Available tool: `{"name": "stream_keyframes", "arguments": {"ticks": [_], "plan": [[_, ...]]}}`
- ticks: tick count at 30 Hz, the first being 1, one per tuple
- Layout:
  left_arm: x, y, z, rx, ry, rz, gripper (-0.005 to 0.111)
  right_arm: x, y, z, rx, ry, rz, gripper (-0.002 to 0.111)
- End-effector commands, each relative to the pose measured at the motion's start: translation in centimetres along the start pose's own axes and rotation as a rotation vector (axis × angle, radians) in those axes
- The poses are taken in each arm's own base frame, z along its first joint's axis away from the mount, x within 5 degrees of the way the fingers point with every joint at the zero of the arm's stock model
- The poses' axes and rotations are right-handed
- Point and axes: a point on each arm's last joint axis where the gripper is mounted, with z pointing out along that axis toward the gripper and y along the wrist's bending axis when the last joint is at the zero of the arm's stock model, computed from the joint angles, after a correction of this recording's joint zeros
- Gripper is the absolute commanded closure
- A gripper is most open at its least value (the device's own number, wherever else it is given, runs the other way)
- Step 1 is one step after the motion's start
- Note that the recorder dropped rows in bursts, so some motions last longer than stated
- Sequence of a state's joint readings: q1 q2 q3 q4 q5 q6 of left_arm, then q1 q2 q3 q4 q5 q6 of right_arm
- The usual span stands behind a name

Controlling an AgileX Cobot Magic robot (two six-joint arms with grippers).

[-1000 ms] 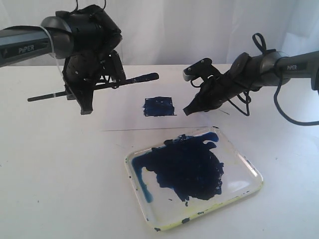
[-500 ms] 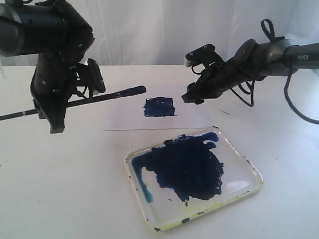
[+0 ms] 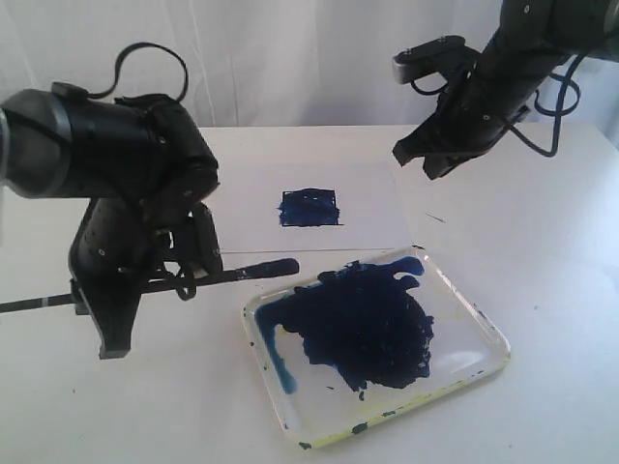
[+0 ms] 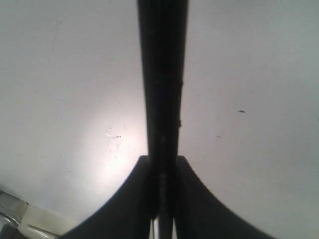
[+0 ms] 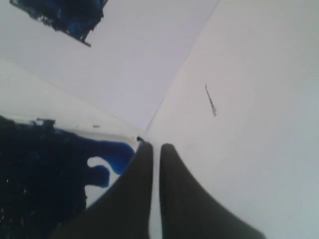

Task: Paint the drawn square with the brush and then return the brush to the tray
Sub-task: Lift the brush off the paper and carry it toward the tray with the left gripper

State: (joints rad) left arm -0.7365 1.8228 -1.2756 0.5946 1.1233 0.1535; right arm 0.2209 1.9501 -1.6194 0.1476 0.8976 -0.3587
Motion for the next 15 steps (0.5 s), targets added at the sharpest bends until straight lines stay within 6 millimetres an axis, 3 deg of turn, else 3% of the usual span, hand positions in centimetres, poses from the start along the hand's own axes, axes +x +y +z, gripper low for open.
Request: {"name": "stream_keyframes", "arguments": {"ticks": [1, 4, 9, 12, 15], "plan": [[-0.8, -1.2, 0.7, -0.015, 0.117, 0.043, 0.107, 0.6, 0.1, -0.6, -0.005, 0.055, 0.014, 0.108], [-2.0, -1.1, 0.8, -0.047, 0.117, 0.039, 0.107, 0.8, 0.1, -0.6, -0.013, 0.075, 0.015, 0.108], [-4.5, -1.3, -1.2, -0.099, 0.03, 0.065, 0.107, 0.8, 0.0, -0.6, -0.005, 0.082, 0.006, 0.108], [-5.4, -2.2, -2.4, -0.124, 0.037, 0.141, 0.107, 0.8, -0.1, -0.6, 0.0, 0.068, 0.01, 0.108], [-6.1, -3.0, -2.5, -0.16, 0.055, 0.204, 0.107, 0.8, -0.4, -0.7, 0.004, 0.063, 0.016, 0.108]]}}
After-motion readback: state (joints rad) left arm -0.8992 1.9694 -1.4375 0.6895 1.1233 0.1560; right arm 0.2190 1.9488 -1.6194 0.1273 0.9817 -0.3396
